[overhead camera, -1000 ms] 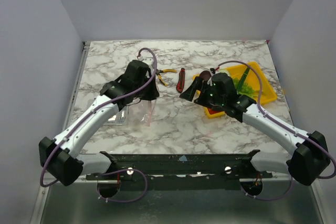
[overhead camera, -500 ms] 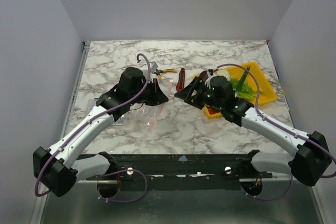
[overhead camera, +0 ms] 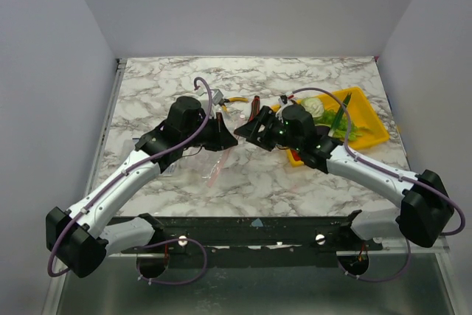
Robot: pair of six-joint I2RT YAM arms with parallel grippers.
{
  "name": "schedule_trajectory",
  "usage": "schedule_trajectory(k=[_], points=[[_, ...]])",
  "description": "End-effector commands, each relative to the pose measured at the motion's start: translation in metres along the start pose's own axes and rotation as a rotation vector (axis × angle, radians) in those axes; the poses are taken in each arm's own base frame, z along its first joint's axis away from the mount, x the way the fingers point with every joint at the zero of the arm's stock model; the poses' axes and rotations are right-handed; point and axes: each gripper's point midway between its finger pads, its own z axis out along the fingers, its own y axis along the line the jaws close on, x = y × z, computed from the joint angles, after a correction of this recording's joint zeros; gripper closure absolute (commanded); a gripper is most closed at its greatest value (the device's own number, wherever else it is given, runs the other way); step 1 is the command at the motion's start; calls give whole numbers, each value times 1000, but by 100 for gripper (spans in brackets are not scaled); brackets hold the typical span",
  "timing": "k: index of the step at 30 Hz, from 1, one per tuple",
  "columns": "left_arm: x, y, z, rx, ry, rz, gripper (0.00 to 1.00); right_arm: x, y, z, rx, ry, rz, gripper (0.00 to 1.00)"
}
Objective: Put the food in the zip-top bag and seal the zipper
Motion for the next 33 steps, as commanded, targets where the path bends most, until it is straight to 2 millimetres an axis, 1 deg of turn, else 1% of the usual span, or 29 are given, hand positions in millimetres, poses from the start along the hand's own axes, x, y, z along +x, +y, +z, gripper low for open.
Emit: schedule_trajectory(k=[1,2,3,4,5,7,8,10,12,14,16,19,22,23,25,26,27,28,29,30,31,32,33], points=[[4,-13,-6,54,19,37,100,-7,32,4,-120,-34,37,34],[3,-13,-7,55,17,41,100,-7,35,4,-141,-37,58,37],[3,-14,-8,59,18,49,96,-7,39,4,-166,-36,71,42],[3,-14,-9,60,22,57,90,-6,42,4,-186,-32,90,47],[3,-14,-10,54,24,62,80,-6,43,4,-201,-33,106,55],[3,-16,-15,58,25,80,62,-4,46,4,-230,-27,138,75],[2,-17,-19,54,19,88,55,-4,45,5,-237,-29,150,78],[1,-19,-27,59,-4,115,44,-1,46,5,-258,-20,165,92],[-3,-23,-39,57,-25,155,38,-2,48,5,-272,-21,163,98],[-9,-24,-52,34,-57,195,34,-3,46,6,-264,-29,155,99],[-16,-21,-64,-11,-99,224,31,-4,46,5,-260,-39,139,99],[-22,-3,-76,-127,-145,240,30,-6,45,5,-252,-49,128,99],[-15,19,-72,-220,-124,223,27,-7,49,2,-268,-52,132,99],[-11,21,-68,-218,-101,219,25,-8,52,1,-280,-53,130,99],[-4,26,-58,-222,-69,197,23,-8,54,-2,-281,-48,112,99],[-1,29,-53,-220,-62,189,23,-9,48,-2,-241,-56,91,99],[2,28,-47,-204,-49,181,22,-14,40,-3,-181,-81,61,99],[6,29,-41,-194,-23,163,22,-14,21,-3,-73,-83,13,99],[11,25,-35,-165,6,134,23,-20,7,-8,26,-104,-30,99],[15,20,-30,-132,25,111,23,-17,-15,-14,137,-94,-72,98],[22,16,-25,-94,52,93,23,-16,-32,-23,206,-97,-107,91],[27,11,-20,-57,58,80,23,-9,-51,-33,270,-78,-123,84],[34,7,-16,-27,71,74,23,0,-63,-41,292,-49,-140,79]])
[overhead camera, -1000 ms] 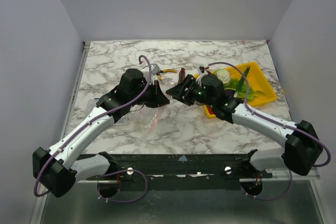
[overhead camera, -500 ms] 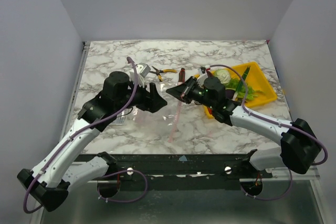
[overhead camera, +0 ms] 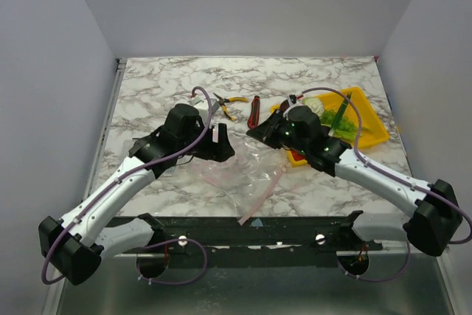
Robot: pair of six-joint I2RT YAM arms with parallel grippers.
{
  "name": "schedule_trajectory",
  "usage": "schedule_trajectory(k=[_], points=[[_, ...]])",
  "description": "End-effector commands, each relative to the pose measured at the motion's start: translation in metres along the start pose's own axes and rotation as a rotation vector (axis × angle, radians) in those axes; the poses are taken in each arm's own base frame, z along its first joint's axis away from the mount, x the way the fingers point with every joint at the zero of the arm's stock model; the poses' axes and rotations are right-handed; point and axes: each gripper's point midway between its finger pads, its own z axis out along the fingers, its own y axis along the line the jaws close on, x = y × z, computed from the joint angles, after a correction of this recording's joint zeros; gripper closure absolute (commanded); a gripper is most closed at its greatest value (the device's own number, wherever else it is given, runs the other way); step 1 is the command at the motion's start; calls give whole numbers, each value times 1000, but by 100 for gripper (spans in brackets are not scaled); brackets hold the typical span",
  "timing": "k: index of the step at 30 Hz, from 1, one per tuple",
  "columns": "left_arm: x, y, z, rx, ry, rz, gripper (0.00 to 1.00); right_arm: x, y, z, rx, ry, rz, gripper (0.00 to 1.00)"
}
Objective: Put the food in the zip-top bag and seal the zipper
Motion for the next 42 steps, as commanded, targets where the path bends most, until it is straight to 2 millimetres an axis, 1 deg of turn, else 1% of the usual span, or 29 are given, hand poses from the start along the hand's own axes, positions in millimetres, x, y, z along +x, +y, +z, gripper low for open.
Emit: schedule_trajectory(k=[1,3,4,5,6,7,9,12,13,14,17,19,21,22,24,27,30,34,39,42], points=[[21,-32,15,175,56,-53,23,21,-88,-51,337,68,-169,77],[30,-35,22,172,91,-49,23,49,-113,-71,357,160,-147,70],[35,-35,26,170,109,-48,23,64,-121,-78,329,209,-139,62],[38,-36,30,171,120,-48,22,81,-130,-86,310,268,-118,57],[39,-37,32,174,120,-45,22,95,-139,-91,302,309,-90,54],[40,-38,34,179,119,-41,22,106,-142,-94,272,340,-58,50],[41,-39,36,176,103,-31,20,122,-140,-94,177,358,42,48],[43,-44,35,189,101,-26,18,122,-138,-92,76,289,160,47],[44,-46,34,196,101,-29,18,118,-137,-91,56,255,189,44],[45,-47,33,203,98,-29,17,118,-142,-91,52,233,215,41],[49,-50,30,213,101,-31,16,118,-155,-88,48,183,288,41],[52,-49,31,204,106,-32,16,121,-165,-87,66,179,308,41],[55,-45,33,187,109,-34,16,122,-168,-87,51,169,320,41],[58,-41,36,170,110,-40,17,120,-164,-86,25,155,327,41],[62,-33,44,139,109,-52,19,121,-173,-87,35,140,344,41],[78,-18,59,84,137,-82,25,119,-169,-85,14,133,337,41],[89,-3,72,20,146,-111,29,117,-168,-84,9,124,340,41],[98,11,83,-32,146,-119,29,120,-178,-84,49,125,342,42],[109,21,92,-60,160,-129,29,122,-192,-85,111,121,308,42],[119,27,96,-77,171,-144,30,122,-196,-85,128,113,301,42]])
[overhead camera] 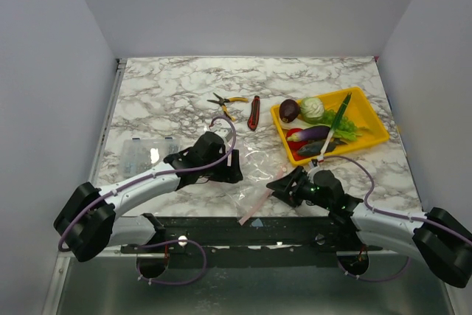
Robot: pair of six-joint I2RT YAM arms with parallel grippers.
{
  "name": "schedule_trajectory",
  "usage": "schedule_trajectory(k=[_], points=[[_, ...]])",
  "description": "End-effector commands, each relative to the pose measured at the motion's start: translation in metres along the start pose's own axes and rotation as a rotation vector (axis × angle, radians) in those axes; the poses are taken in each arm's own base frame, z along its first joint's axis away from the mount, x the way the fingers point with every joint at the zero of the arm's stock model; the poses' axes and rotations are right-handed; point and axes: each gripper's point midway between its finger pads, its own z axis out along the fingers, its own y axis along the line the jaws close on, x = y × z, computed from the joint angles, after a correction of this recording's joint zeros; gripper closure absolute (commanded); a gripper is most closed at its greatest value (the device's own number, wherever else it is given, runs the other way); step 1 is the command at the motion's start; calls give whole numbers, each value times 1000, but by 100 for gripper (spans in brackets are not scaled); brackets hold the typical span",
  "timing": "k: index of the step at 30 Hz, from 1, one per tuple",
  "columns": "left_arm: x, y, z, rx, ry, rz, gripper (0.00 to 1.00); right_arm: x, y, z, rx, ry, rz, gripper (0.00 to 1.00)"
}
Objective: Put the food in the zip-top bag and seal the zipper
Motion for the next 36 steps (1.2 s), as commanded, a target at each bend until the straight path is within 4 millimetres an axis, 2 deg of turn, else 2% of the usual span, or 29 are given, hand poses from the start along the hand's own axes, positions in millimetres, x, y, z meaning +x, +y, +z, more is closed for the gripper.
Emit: schedule_trajectory(k=[1,6,15,16,30,36], points=[[-2,9,11,-29,-41,-25,30,-3,-26,-2,77,-35,-20,42],[7,15,14,-32,-37,-44,30,-4,-28,1,82,-36,-37,41],[12,18,16,-38,-28,-46,30,3,-26,11,67,11,-34,42],[12,18,16,-37,-28,-46,30,1,-14,16,43,12,-36,42],[15,20,17,-38,-23,-43,30,2,28,28,-123,34,-28,44],[11,16,14,-20,-36,-33,30,-4,48,32,-200,8,-52,49]])
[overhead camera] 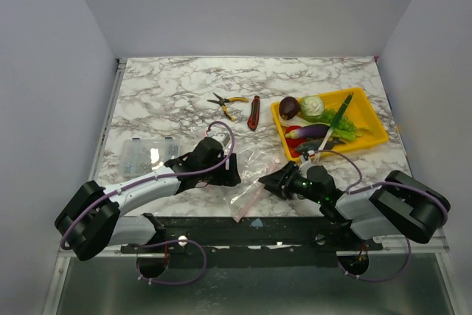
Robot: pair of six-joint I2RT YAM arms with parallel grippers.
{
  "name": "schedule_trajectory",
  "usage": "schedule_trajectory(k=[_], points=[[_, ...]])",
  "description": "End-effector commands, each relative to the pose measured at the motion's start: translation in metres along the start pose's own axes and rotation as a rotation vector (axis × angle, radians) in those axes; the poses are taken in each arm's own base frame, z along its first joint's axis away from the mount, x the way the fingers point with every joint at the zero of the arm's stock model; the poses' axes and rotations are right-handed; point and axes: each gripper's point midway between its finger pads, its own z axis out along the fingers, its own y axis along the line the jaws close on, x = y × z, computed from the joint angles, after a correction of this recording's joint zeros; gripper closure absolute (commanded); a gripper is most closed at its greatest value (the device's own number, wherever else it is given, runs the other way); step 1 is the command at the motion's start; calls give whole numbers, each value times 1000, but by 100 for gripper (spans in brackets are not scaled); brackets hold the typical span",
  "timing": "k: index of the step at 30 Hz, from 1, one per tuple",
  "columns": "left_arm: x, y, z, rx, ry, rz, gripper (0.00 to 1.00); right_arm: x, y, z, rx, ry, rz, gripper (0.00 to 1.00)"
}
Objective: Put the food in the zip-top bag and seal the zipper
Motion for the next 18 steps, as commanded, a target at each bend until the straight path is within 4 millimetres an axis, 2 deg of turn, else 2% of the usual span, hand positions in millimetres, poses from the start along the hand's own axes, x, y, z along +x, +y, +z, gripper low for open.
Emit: schedule_trajectory(k=[1,6,10,13,18], points=[[-4,-2,-1,11,-29,12,30,-5,34,9,-121,-14,-40,49],[-3,-3,1,18,-20,12,30,-11,50,20,-207,-42,-82,49],[-4,-5,-4,29,-35,12,31,-12,63,26,-292,-40,-60,64],[-15,-9,-21,38,-93,47,28,-7,71,31,-318,6,-39,81],[-39,-35,-70,121,-197,149,18,1,80,48,-237,90,12,94]])
